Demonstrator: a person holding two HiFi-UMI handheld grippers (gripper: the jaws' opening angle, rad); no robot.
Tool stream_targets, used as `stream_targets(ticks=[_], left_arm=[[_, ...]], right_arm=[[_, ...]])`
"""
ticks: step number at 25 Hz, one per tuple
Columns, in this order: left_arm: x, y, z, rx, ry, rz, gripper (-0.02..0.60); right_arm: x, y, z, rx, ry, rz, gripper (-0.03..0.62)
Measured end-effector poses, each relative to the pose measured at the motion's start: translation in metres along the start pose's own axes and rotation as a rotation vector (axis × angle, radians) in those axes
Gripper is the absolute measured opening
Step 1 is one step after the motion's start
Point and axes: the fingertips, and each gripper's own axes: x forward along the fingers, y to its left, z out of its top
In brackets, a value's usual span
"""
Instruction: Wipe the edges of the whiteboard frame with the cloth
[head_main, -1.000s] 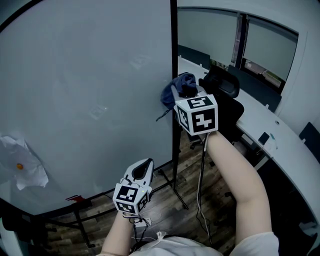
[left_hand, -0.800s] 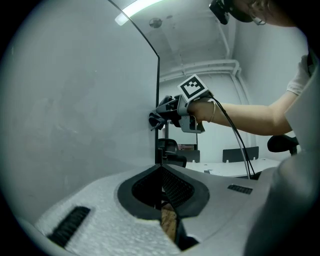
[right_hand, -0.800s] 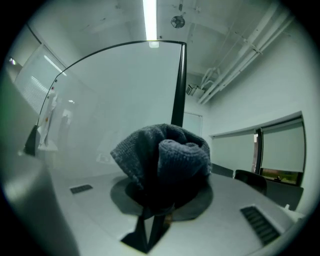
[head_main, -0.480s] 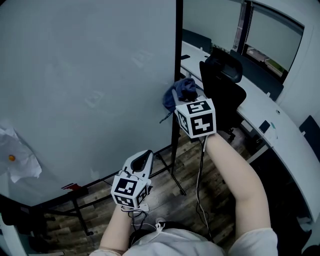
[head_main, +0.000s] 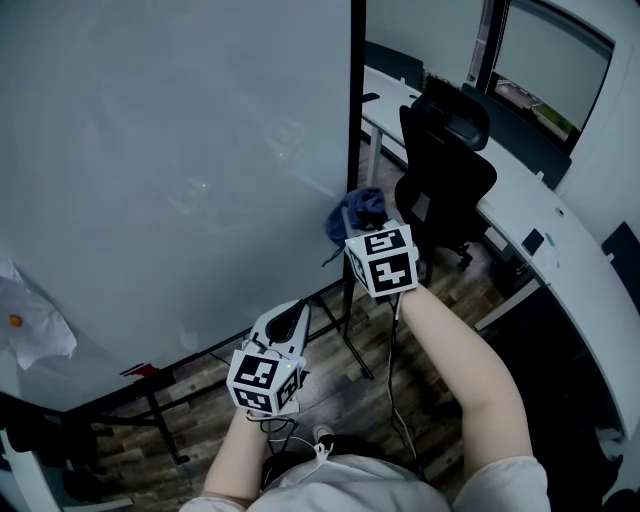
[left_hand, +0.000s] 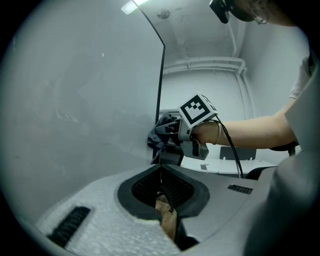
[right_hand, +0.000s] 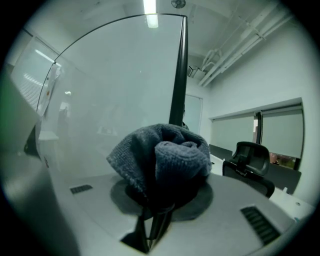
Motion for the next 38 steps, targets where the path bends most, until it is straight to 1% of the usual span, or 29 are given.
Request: stream_targets(ticks=[4, 9, 13, 16, 21, 24, 27, 30, 32, 35, 38], left_arm=[[0.002, 0.005, -0.010, -0.019, 0.017, 0.007, 0.018], [0.003, 0.000, -0.025, -0.024, 0.052, -0.004, 0.018], [0.005, 0.000, -0.038, -0.032, 0.074, -0.002, 0.018], [0.006, 0.001, -0.052, -0.042, 0.103, 0.003, 0.018], [0.007, 0.003, -0.077, -0.068, 0.149, 0.017, 0.018], [0.008, 0.003, -0.093, -0.067, 0.186, 0.017, 0.018], [0.005, 0.009, -0.113, -0.086, 0.218, 0.033, 0.018], [0.003, 0.017, -0.128, -0.113, 0.236, 0.061, 0.018], [0.003, 0.021, -0.134, -0.118, 0.244, 0.074, 0.018], [0.002, 0.025, -0.145, -0.117, 0.258, 0.080, 0.018], [-0.001, 0.027, -0.155, -0.133, 0.276, 0.087, 0.018]], right_arm=[[0.005, 0.002, -0.019, 0.052, 0.027, 0.018, 0.077], [0.015, 0.010, -0.071, 0.092, 0.153, 0.057, 0.077], [0.022, 0.013, -0.100, 0.120, 0.167, 0.044, 0.077], [0.026, 0.014, -0.118, 0.141, 0.178, 0.050, 0.077], [0.037, 0.022, -0.172, 0.186, 0.285, 0.076, 0.077], [0.043, 0.024, -0.195, 0.222, 0.320, 0.075, 0.077], [0.047, 0.029, -0.217, 0.225, 0.356, 0.080, 0.077], [0.052, 0.035, -0.245, 0.226, 0.416, 0.085, 0.077], [0.055, 0.038, -0.261, 0.226, 0.449, 0.079, 0.077], [0.058, 0.041, -0.278, 0.234, 0.476, 0.059, 0.077], [0.063, 0.048, -0.291, 0.229, 0.504, 0.049, 0.077]])
